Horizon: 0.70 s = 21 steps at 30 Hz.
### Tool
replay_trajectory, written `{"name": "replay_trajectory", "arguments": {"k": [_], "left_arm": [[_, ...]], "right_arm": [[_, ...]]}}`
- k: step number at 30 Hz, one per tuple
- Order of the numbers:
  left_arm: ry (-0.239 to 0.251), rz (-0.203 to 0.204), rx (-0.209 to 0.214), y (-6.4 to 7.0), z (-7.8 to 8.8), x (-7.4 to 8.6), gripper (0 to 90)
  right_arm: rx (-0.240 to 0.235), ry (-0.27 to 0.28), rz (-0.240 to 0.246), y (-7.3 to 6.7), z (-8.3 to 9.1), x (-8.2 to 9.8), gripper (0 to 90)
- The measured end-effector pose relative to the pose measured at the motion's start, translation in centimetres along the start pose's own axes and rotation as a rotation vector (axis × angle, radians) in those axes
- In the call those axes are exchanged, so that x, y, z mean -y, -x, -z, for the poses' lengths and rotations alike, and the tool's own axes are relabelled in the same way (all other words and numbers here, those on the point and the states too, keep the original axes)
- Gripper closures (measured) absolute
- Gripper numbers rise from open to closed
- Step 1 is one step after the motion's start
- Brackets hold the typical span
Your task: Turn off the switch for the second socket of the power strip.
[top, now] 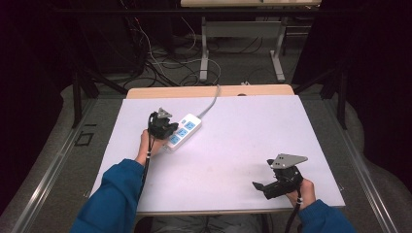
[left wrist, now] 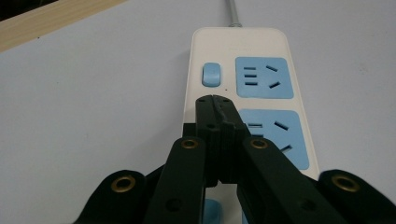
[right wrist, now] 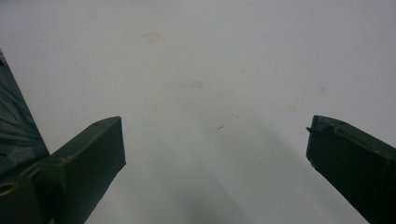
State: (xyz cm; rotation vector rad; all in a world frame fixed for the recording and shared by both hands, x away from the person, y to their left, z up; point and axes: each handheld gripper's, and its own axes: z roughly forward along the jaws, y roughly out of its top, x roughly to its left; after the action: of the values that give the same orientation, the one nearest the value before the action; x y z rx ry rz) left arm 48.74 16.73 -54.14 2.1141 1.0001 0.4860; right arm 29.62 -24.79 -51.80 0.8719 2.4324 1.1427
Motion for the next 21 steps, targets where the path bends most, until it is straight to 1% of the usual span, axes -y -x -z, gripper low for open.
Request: {"name": "replay_trajectory", "arguments": {"k": [7,8,9,11,14,15,16,18,19,20,21], "left_arm": [[0.004,-0.004,0.003,-0.10,-0.05,0.04,90.0],[-0.008,0.000,0.005,-0.15,0.05,0.05,90.0],[-0.002,0.008,0.015,-0.20,0.04,0.09,90.0],[0.000,0.012,0.016,-0.22,0.04,0.12,90.0],[-0.002,0.002,0.011,-0.17,0.03,0.07,90.0],[-0.003,0.005,0.009,-0.16,0.05,0.08,90.0],[-0.002,0.005,0.014,-0.18,0.04,0.09,90.0],[-0.003,0.001,0.010,-0.16,0.03,0.06,90.0],[-0.030,-0.005,0.022,-0.25,0.24,-0.02,90.0],[-0.011,-0.002,0.005,-0.16,0.09,0.05,90.0],[-0.020,-0.004,0.012,-0.20,0.15,0.02,90.0]], "right_arm": [[-0.001,0.000,-0.003,0.00,0.01,0.02,4.1],[-0.001,0.000,-0.002,-0.01,0.01,0.02,4.1],[-0.001,0.000,-0.002,-0.01,0.01,0.02,4.1],[-0.002,-0.009,-0.002,-0.03,0.05,-0.01,4.2],[-0.001,0.000,0.001,-0.02,-0.04,0.00,4.2],[-0.001,0.003,0.001,-0.01,-0.06,0.01,4.2],[-0.003,-0.002,0.000,0.00,-0.03,-0.01,4.3],[-0.002,-0.002,0.001,0.00,-0.04,0.00,4.3],[-0.002,-0.002,0.001,-0.01,-0.04,0.00,4.2],[-0.002,-0.001,0.001,-0.01,-0.04,0.00,4.2],[-0.002,-0.001,0.001,-0.01,-0.04,0.00,4.3]]}}
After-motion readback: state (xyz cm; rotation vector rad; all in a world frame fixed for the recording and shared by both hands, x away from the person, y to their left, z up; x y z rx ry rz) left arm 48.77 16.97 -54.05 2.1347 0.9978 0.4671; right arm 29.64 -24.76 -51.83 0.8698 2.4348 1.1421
